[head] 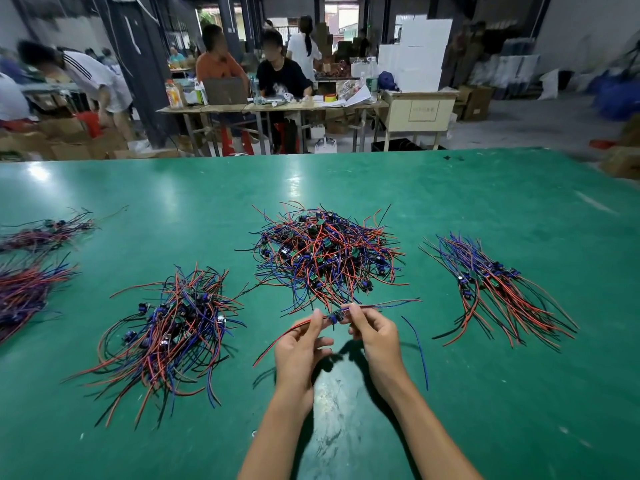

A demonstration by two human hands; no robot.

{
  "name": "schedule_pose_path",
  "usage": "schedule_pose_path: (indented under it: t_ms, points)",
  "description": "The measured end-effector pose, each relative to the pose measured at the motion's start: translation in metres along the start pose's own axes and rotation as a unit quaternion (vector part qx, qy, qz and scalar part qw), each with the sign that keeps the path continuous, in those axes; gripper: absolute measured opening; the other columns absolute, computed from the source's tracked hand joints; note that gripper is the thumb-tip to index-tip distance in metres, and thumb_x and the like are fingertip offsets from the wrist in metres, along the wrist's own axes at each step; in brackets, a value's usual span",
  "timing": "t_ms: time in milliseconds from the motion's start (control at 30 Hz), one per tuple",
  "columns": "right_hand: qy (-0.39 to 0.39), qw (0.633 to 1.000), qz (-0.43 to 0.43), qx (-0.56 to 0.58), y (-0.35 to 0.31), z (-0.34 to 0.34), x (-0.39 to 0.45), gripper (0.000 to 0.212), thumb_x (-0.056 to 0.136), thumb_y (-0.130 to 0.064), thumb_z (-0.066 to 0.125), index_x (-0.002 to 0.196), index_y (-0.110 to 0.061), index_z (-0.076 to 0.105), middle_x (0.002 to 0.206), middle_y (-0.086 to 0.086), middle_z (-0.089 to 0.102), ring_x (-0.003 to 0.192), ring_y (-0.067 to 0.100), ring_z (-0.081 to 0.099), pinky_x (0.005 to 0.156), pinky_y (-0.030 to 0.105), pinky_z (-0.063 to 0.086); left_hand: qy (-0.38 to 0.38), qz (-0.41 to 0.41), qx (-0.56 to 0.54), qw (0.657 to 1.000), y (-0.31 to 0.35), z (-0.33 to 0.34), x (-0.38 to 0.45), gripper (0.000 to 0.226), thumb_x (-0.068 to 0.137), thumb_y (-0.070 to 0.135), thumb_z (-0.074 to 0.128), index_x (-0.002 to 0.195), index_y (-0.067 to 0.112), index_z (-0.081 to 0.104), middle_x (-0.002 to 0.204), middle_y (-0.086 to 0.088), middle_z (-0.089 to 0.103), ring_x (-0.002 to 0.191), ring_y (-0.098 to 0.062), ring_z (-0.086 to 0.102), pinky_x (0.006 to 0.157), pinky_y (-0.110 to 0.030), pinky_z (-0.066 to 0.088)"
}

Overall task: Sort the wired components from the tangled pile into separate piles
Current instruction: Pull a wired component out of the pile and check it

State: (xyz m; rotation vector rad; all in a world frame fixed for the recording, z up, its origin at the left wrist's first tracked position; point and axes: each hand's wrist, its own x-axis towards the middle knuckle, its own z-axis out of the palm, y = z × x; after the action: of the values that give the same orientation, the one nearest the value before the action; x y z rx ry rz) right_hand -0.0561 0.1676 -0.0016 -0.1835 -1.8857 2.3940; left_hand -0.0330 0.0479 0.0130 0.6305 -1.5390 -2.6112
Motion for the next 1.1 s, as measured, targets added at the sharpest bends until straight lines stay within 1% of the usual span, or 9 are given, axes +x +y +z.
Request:
schedule_pose_path:
  t_ms: [133,267,400,533,633,700,800,933,1100]
  points:
    - [0.0,1.0,0.006,-0.02,0.004,0.004,0.0,0.022,0.101,-0.025,0.061,0.096,-0.009,0.075,0.075,0.0,0.072,0.065,0.009,0.06,0.056,0.025,0.051,0.038,0.033,0.007,0.999,0.004,-0.014,0.004,0.024,0.084,0.03,0.076,0.092,0.008,0.073,0.084,-0.004,0.077,0.061,-0.009,0.062,0.06,-0.019,0.052]
    - [0.029,0.998,0.0,-0.059,0.008,0.007,0.003,0.023,0.103,-0.025,0.058,0.094,-0.009,0.071,0.078,0.005,0.075,0.072,0.02,0.072,0.069,0.038,0.06,0.132,0.054,-0.008,0.99,0.017,-0.043,0.012,0.033,0.082,0.036,0.078,0.104,0.013,0.068,0.06,0.007,0.055,0.052,-0.006,0.044,0.056,-0.022,0.037]
    - [0.028,0.996,0.007,-0.084,0.01,0.008,0.002,0.022,0.102,-0.025,0.059,0.094,-0.009,0.071,0.087,0.009,0.078,0.078,0.023,0.077,0.074,0.033,0.06,0.278,0.207,0.054,0.936,0.024,-0.044,0.011,0.035,0.085,0.03,0.08,0.109,0.027,0.053,0.058,0.008,0.042,0.044,-0.003,0.034,0.054,-0.021,0.036]
    - [0.002,0.998,0.019,-0.051,0.006,0.006,0.001,0.025,0.102,-0.024,0.06,0.097,0.0,0.066,0.084,0.013,0.078,0.078,0.027,0.077,0.072,0.037,0.062,0.252,0.353,0.124,0.893,0.024,-0.034,0.006,0.03,0.088,0.023,0.076,0.107,0.031,0.056,0.051,0.01,0.038,0.044,-0.005,0.031,0.052,-0.008,0.035]
    - [-0.045,0.999,0.019,-0.017,0.004,0.006,-0.002,0.022,0.103,-0.017,0.058,0.097,0.003,0.064,0.076,0.013,0.076,0.068,0.025,0.075,0.059,0.026,0.058,0.133,0.402,0.284,0.86,0.022,-0.026,0.007,0.01,0.089,0.028,0.075,0.09,0.031,0.065,0.054,0.013,0.046,0.051,-0.006,0.043,0.055,-0.013,0.036]
    - [-0.069,0.997,0.007,-0.031,0.005,0.005,-0.002,0.02,0.101,-0.016,0.06,0.092,0.001,0.067,0.071,0.01,0.072,0.06,0.02,0.07,0.056,0.023,0.054,0.022,0.374,0.396,0.838,0.021,-0.016,0.01,0.006,0.09,0.031,0.073,0.085,0.03,0.072,0.07,0.014,0.063,0.069,-0.002,0.058,0.067,-0.01,0.041]
    - [-0.063,0.991,-0.034,-0.112,0.009,0.002,-0.001,0.024,0.1,-0.018,0.063,0.083,-0.003,0.069,0.067,0.006,0.071,0.058,0.014,0.064,0.057,0.029,0.051,-0.133,0.223,0.388,0.884,0.019,-0.004,0.015,0.008,0.093,0.026,0.071,0.087,0.027,0.076,0.076,0.007,0.075,0.069,0.0,0.068,0.065,-0.011,0.048]
    - [-0.013,0.973,-0.085,-0.212,0.013,0.001,0.001,0.024,0.099,-0.03,0.064,0.08,-0.015,0.068,0.073,0.0,0.07,0.067,0.012,0.06,0.071,0.039,0.049,-0.153,0.102,0.335,0.924,0.015,-0.009,0.023,0.012,0.096,0.02,0.068,0.103,0.015,0.076,0.072,0.001,0.072,0.053,-0.012,0.059,0.052,-0.024,0.048]
    - [0.003,0.961,-0.097,-0.259,0.012,0.001,0.003,0.024,0.102,-0.026,0.059,0.086,-0.014,0.072,0.087,0.002,0.065,0.084,0.016,0.063,0.082,0.036,0.049,-0.123,0.058,0.296,0.945,0.009,-0.005,0.02,0.015,0.094,0.018,0.069,0.084,0.013,0.079,0.072,0.001,0.073,0.055,-0.005,0.055,0.05,-0.013,0.04]
